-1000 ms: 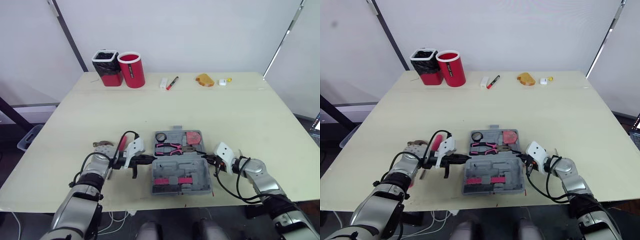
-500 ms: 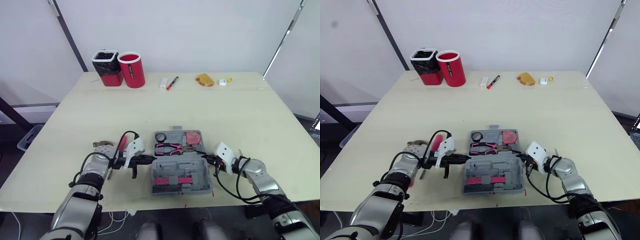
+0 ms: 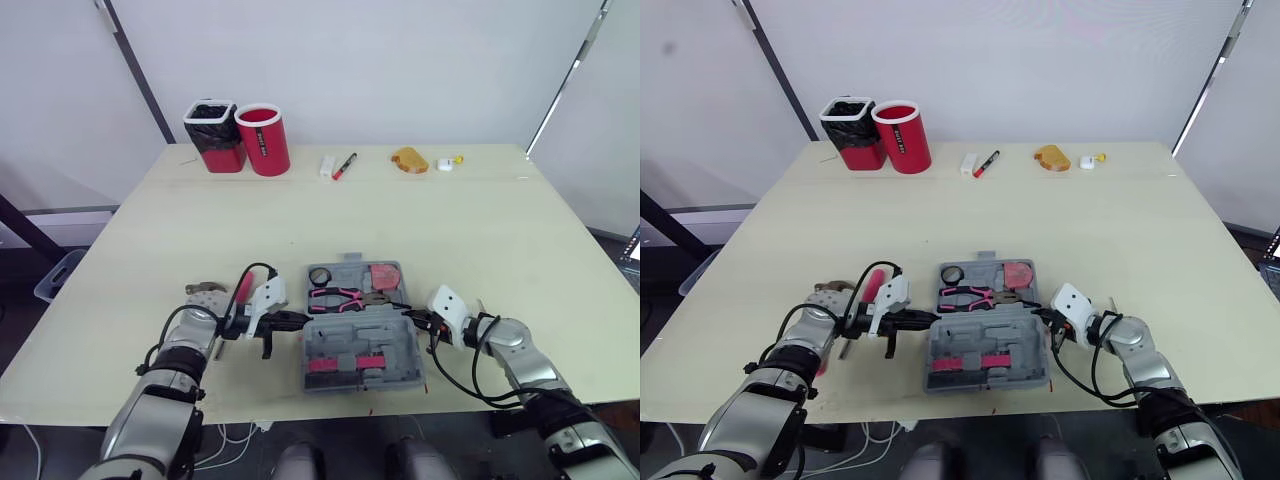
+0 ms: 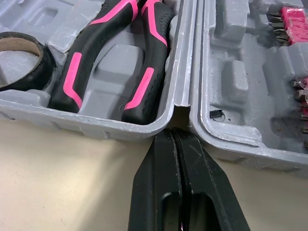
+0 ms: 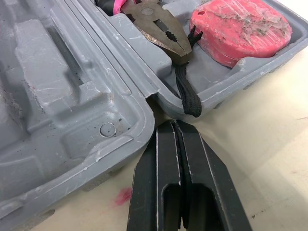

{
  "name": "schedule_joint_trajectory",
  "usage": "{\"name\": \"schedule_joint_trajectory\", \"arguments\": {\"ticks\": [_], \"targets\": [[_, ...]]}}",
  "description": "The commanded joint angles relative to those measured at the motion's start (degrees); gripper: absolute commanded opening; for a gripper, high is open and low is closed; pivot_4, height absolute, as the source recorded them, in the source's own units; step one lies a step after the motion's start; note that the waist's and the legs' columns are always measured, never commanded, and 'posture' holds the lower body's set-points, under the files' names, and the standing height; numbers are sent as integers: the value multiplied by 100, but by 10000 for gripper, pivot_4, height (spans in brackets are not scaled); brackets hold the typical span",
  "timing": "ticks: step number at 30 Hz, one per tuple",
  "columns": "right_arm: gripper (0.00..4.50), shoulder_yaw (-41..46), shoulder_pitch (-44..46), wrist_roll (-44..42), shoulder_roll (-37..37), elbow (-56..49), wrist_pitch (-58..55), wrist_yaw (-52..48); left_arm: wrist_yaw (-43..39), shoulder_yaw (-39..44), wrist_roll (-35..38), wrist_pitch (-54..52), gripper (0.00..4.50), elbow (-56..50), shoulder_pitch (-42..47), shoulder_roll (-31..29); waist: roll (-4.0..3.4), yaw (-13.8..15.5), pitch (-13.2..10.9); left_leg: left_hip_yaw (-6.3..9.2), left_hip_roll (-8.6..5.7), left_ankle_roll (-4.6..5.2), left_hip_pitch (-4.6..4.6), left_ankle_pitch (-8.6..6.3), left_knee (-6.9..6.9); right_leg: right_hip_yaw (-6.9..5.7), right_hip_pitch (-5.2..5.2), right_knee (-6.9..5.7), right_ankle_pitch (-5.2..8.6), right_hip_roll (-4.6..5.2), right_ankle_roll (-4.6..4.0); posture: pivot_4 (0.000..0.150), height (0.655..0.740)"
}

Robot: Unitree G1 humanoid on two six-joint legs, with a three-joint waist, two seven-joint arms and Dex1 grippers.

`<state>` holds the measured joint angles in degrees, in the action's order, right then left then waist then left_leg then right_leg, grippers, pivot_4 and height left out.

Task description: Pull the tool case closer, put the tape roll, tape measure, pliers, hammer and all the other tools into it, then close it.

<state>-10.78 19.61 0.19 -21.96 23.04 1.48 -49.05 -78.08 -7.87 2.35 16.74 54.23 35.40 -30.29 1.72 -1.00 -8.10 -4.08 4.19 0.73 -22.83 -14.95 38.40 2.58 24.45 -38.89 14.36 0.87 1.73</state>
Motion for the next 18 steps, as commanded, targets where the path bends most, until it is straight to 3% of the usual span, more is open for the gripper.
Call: {"name": "schedule_joint_trajectory", "arguments": {"ticks": [1, 18], "targets": [[0, -118, 7, -87, 112, -270, 61, -98, -34, 44, 42, 60, 386, -131, -13, 9, 0, -1, 0, 0, 0, 0, 0, 0, 0, 0, 0, 0, 0, 0, 0, 1500, 7400], [0, 73, -213, -84, -77, -449, 110, 92, 92, 89, -21, 174, 386, 66, 28, -51, 0, 7, 0, 1, 0, 0, 0, 0, 0, -1, 0, 0, 0, 0, 0, 1500, 7400]]}}
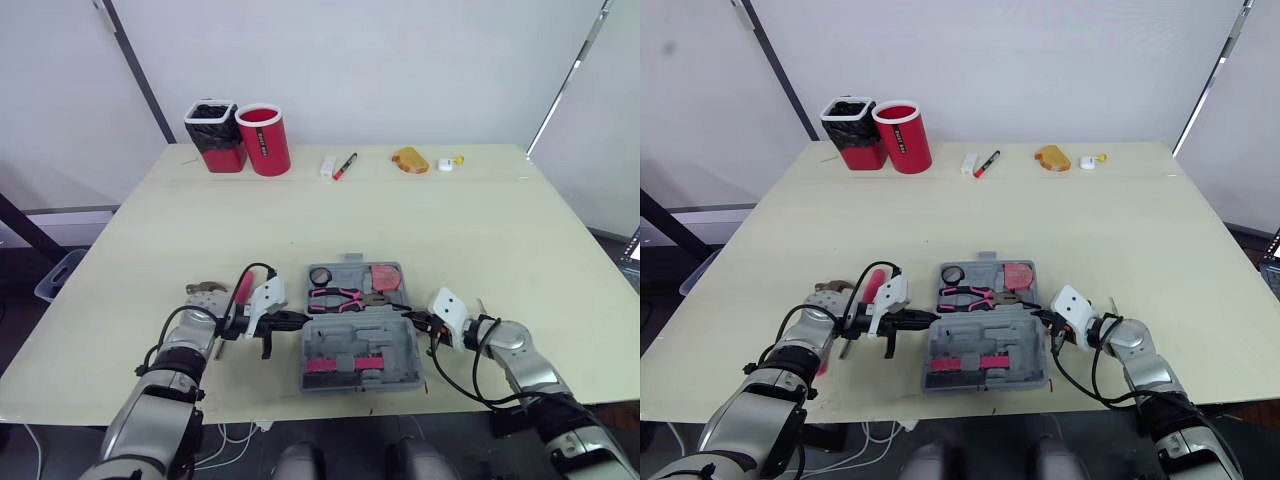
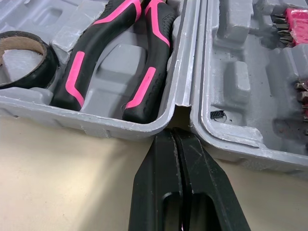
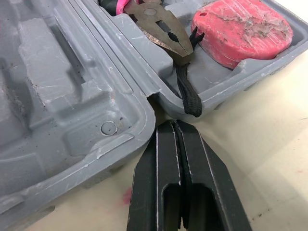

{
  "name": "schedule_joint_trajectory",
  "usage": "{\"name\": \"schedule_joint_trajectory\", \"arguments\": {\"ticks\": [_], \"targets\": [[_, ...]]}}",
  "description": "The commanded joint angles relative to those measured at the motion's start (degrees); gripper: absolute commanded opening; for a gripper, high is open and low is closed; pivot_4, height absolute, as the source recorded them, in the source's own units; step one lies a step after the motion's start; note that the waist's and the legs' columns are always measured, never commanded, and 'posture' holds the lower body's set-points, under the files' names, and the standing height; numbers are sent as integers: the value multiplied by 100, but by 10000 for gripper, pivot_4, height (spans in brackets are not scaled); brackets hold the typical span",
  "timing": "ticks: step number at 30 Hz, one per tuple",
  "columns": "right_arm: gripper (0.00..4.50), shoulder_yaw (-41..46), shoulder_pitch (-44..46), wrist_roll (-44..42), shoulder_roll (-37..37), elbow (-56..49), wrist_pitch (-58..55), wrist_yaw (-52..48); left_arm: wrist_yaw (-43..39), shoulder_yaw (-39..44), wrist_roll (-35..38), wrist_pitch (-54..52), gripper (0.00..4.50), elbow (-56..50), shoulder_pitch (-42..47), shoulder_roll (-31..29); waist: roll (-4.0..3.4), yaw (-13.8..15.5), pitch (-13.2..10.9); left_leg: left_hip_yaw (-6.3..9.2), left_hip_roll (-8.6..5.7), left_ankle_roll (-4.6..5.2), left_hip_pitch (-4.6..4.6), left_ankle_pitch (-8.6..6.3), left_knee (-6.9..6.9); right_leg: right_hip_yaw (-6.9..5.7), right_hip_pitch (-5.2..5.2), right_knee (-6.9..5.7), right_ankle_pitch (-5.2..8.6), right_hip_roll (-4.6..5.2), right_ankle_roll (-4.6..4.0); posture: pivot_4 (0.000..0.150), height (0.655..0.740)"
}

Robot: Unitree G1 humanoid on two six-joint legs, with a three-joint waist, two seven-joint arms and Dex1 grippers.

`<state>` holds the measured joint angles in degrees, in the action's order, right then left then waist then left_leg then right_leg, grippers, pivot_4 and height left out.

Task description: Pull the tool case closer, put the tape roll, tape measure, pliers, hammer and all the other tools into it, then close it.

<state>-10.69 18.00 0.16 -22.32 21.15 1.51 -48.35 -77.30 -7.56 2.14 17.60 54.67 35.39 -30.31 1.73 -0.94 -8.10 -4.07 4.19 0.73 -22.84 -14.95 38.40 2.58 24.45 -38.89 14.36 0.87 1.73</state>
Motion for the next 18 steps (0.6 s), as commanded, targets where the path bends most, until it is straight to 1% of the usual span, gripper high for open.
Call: {"name": "schedule_joint_trajectory", "arguments": {"ticks": [1, 13, 16, 18], "targets": [[0, 105, -59, -88, -61, -261, 128, 60, 20, 62, -3, 97, 386, 30, 27, -55, 0, 3, 0, 0, 0, 0, 0, 0, 0, 0, 0, 0, 0, 0, 0, 1500, 7400], [0, 375, -91, -171, -273, -156, 383, 290, 85, 151, 16, 157, 386, -8, -31, -153, 0, 2, 0, 0, 0, 0, 0, 0, 0, 0, 0, -1, 0, 0, 0, 1500, 7400], [0, 467, -208, -242, -371, -256, 395, 299, 64, 280, 166, 151, 386, -118, -85, -199, 0, 4, 0, -1, 0, 0, 0, 0, 0, 1, 0, 1, 0, 0, 0, 1500, 7400], [0, 754, -453, -594, -403, -617, 398, 272, -143, 533, 565, -1, 386, -500, -243, -254, 0, 5, 0, -2, 0, 0, -1, 0, 0, 1, 0, 2, 0, 1, 0, 1500, 7400]]}}
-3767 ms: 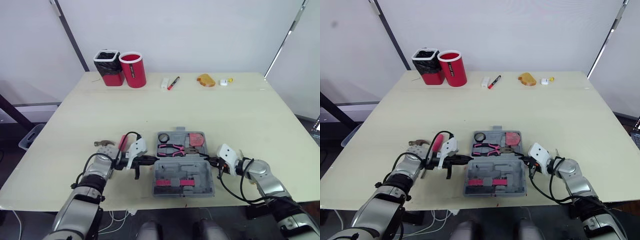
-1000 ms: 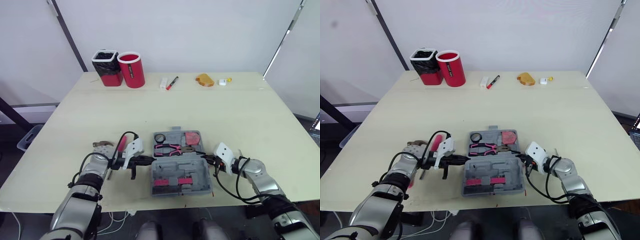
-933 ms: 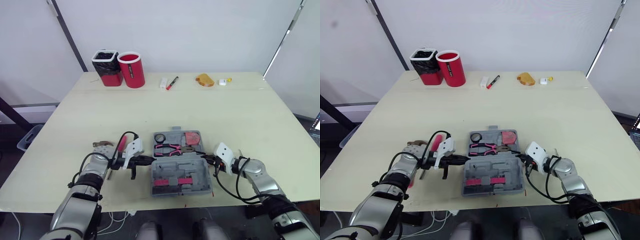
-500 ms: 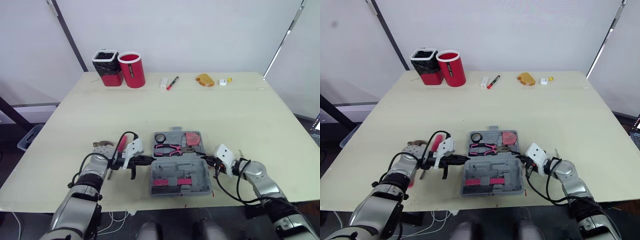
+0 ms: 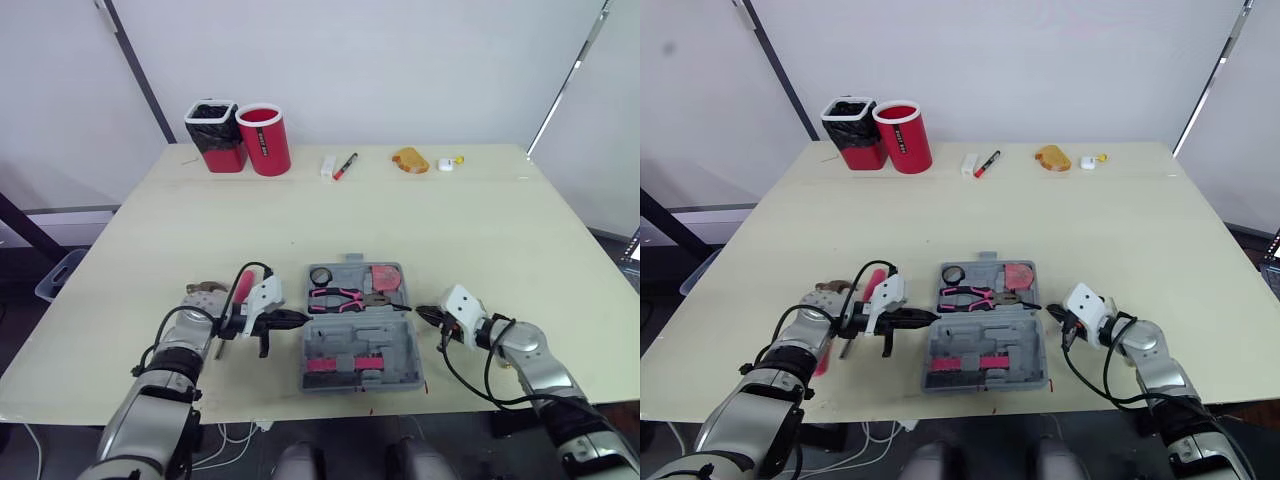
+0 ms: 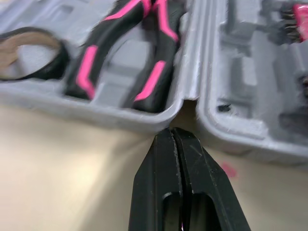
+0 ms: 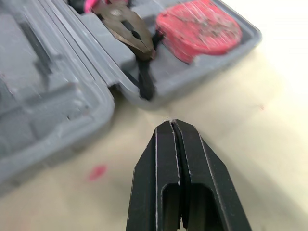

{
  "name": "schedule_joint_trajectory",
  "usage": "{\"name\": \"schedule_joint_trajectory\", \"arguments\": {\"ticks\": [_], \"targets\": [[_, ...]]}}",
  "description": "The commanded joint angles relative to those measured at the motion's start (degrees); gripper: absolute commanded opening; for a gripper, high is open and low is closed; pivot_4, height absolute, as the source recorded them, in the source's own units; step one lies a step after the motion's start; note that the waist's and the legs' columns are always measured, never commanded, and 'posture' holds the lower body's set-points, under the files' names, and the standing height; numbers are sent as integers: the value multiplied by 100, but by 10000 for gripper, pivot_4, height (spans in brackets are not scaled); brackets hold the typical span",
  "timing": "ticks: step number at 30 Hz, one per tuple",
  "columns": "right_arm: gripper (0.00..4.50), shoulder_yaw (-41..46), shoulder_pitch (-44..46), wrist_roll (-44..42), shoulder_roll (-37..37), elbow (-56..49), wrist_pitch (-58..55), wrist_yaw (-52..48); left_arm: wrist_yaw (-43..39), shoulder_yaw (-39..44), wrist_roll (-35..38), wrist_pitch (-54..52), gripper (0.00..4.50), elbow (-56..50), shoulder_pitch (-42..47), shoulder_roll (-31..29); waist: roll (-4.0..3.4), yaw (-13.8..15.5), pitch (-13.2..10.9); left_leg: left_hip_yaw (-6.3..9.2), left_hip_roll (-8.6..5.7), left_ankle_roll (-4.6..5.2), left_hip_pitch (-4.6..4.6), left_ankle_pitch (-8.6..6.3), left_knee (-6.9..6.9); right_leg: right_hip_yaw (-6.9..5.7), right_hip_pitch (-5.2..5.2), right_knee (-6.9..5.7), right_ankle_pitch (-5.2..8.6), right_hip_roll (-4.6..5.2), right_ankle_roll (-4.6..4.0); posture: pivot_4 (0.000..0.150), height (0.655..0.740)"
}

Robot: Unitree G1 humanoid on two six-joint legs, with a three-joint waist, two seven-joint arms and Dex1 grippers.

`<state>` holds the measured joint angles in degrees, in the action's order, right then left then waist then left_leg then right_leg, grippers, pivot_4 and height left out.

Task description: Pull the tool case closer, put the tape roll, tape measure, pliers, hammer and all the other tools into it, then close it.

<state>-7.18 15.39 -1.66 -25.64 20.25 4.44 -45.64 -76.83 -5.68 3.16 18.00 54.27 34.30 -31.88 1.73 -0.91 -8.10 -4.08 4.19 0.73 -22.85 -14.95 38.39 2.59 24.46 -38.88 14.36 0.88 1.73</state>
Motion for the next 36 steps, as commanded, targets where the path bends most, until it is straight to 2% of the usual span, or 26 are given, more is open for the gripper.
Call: {"name": "schedule_joint_trajectory", "arguments": {"ticks": [1, 5, 9, 16, 17, 19, 21, 22, 23, 26, 27, 32, 36], "targets": [[0, 546, -317, -597, -73, -726, 91, -13, -297, 460, 650, -128, 386, -682, -235, -128, -1, 4, -1, 1, 0, 0, 0, 0, -2, -1, 0, 0, 0, 0, 0, 1500, 7400], [0, 1044, -819, -1058, -118, -1436, -16, 109, -374, 932, 1316, -669, 386, -1578, -687, -259, -2, 3, -1, 1, 1, 0, -4, 0, -4, 0, 3, 0, 1, 2, 0, 1500, 7400], [0, 1598, -1453, -1501, -207, -2048, -172, 225, -86, 1464, 1788, -1192, 386, -2212, -1149, -491, -2, 8, -1, 2, 1, 0, 0, 0, -3, -1, 1, -2, 1, 2, 1, 1500, 7400], [0, 2600, -2735, -2224, -312, -2581, -229, 177, 571, 2345, 2142, -1634, 386, -2875, -2237, -908, -2, 7, -1, -3, 2, -1, 5, 0, -5, 2, 0, 1, 2, 7, 1, 1500, 7400], [5213, 2755, -2935, -2292, -307, -2603, -201, 183, 641, 2497, 2163, -1623, 2656, -2881, -2449, -976, -3, 3, -1, -4, 2, -1, 5, 0, -5, 2, 0, 1, 2, 7, 1, 1500, 7400], [10792, 3085, -3483, -2339, -305, -2630, -57, 144, 765, 2872, 2250, -1687, 7306, -2967, -2988, -1108, -3, -2, -1, -4, 3, -1, 10, -1, -6, 2, 0, 1, 4, 8, 1, 1500, 7400], [21684, 3226, -3761, -2389, -300, -2669, 5, 104, 849, 3028, 2306, -1744, 17761, -3081, -3268, -1157, -1, 6, -3, -5, 5, -1, 13, -1, -11, 1, 0, 2, 10, 11, -6, 1500, 7400], [25456, 3292, -3876, -2451, -275, -2695, 2, 91, 876, 3090, 2311, -1737, 21501, -3100, -3379, -1174, -2, 13, -4, -4, 6, -1, 12, -1, -14, -1, 1, 4, 14, 11, -10, 1500, 7400], [31734, 3394, -4074, -2466, -231, -2693, 70, 74, 943, 3207, 2301, -1702, 27712, -3032, -3534, -1198, -4, 14, -5, -4, 6, -1, 12, -1, -12, -2, 1, 4, 22, 13, -6, 1500, 7400], [44777, 3639, -4625, -2536, -56, -2739, 229, 40, 1062, 3594, 2305, -1573, 40986, -2703, -3957, -1266, -6, 19, -1, -10, 7, -2, 25, 0, -5, 0, -5, 2, 26, 20, 0, 1500, 7400], [45000, 3701, -4802, -2594, 17, -2792, 243, 40, 1068, 3695, 2289, -1497, 44404, -2583, -4118, -1278, -5, 16, 0, -10, 8, -2, 27, 0, -6, 0, -6, 2, 26, 21, -1, 1500, 7400], [45000, 3918, -5392, -2705, 311, -2851, 358, 76, 1076, 3979, 2313, -1322, 44404, -2287, -4591, -1228, -2, 13, 1, -7, 16, -4, 23, -2, -19, 3, 1, 9, 29, 29, -2, 1500, 7400], [45000, 3955, -5626, -2703, 501, -2852, 446, 134, 1037, 3998, 2278, -1168, 44404, -2127, -4750, -1187, 0, 15, 3, 0, 25, -20, 26, -11, -18, -6, 13, 9, 29, 83, -1, 1500, 7400]]}}
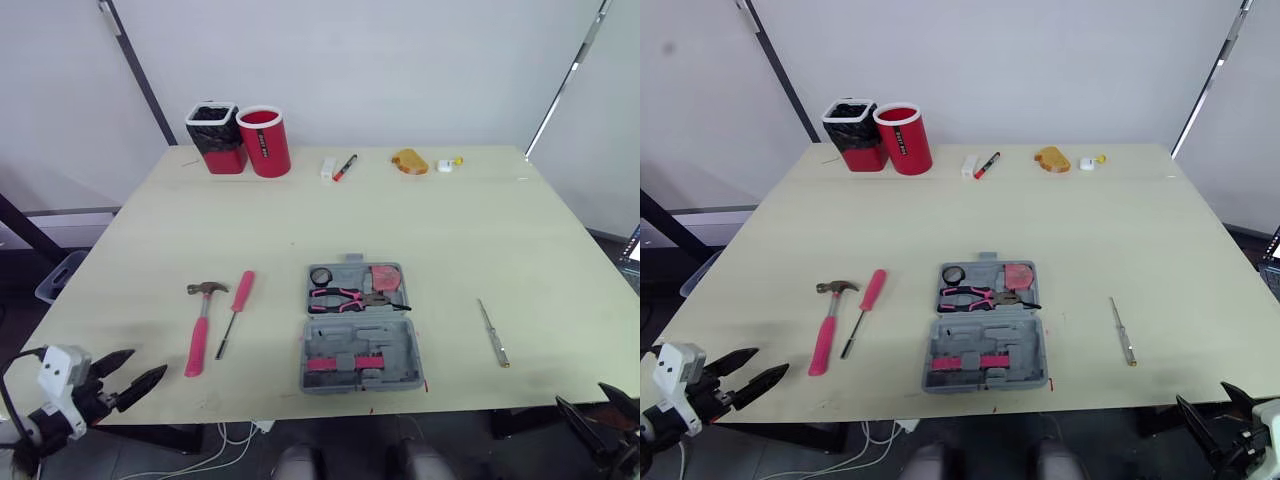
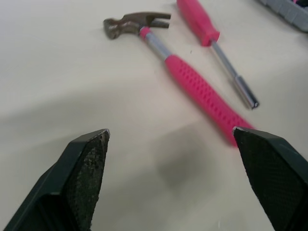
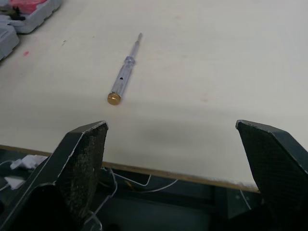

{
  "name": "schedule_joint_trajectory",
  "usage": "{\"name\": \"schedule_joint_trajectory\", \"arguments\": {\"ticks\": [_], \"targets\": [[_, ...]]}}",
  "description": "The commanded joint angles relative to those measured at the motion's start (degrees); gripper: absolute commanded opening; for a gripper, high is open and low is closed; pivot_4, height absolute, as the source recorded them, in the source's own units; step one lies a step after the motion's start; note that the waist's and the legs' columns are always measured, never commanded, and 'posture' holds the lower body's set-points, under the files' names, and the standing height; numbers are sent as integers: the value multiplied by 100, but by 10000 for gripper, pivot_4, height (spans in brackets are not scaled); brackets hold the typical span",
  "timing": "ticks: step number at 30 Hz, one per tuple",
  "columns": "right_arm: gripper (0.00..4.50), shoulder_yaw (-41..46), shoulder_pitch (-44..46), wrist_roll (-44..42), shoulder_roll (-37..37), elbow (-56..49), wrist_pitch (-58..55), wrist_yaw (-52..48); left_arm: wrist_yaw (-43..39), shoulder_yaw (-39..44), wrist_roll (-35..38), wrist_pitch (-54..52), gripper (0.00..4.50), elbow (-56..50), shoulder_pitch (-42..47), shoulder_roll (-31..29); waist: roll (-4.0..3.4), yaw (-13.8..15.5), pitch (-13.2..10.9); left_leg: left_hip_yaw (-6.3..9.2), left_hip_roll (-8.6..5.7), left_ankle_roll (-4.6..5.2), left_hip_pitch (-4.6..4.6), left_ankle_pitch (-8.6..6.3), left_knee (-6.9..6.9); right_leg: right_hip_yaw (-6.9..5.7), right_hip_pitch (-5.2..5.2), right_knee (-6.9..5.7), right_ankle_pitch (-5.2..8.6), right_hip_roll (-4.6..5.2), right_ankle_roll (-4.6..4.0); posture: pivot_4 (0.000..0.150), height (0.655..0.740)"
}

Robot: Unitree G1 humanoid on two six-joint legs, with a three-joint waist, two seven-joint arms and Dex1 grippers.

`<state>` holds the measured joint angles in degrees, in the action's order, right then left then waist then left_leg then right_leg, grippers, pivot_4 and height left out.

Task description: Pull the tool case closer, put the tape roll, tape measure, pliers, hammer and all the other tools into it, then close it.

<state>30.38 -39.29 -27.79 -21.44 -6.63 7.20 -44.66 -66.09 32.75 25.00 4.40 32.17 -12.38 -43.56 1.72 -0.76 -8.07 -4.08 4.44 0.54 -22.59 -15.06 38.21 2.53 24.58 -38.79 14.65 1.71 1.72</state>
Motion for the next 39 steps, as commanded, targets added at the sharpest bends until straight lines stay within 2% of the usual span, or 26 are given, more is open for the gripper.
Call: {"name": "schedule_joint_trajectory", "arguments": {"ticks": [1, 9, 18, 27, 31, 39], "targets": [[45000, 184, -179, -85, 94, -199, 163, 50, -33, 145, 97, 192, 44404, 72, -74, -3, -1, 0, -1, 0, 0, 0, 0, 0, 0, -3, 1, 0, 0, 4, 0, 1500, 7400], [45000, 113, 121, -110, -174, -477, -193, 180, -101, -6, 148, 157, 44404, -266, 218, 74, 3, 2, 1, -2, -5, -4, -5, -2, -2, -16, 6, 3, -1, 23, -1, 1500, 7400], [45000, -257, 600, 2, -611, -916, -849, 278, -276, -685, 296, -150, 44404, -1521, 760, 275, 3, 12, 1, -15, -24, 15, -14, 9, -2, -18, 0, 1, -14, -2, -20, 1500, 7400], [45000, -1051, 1848, 209, -697, -1033, -1910, 938, -605, -1634, 285, -472, 44404, -2469, 1402, 238, 2, 1, -2, -23, -29, 17, -14, 10, 2, -15, -1, -3, -16, -33, -20, 1500, 7400], [45000, -1436, 2511, 416, -582, -795, -2305, 1293, -873, -2050, 342, -722, 44404, -2885, 1792, 155, 3, 1, -3, -17, -26, 17, -18, 11, 3, -10, -2, -2, -16, -49, -21, 1500, 7400], [45000, -1850, 3131, 877, -272, -10, -2737, 1897, -1622, -2635, 495, -1090, 44404, -3524, 2319, -142, -4, -1, -8, -13, -24, 18, -24, 10, 3, -3, -1, -1, -23, -63, -12, 1500, 7400]]}}
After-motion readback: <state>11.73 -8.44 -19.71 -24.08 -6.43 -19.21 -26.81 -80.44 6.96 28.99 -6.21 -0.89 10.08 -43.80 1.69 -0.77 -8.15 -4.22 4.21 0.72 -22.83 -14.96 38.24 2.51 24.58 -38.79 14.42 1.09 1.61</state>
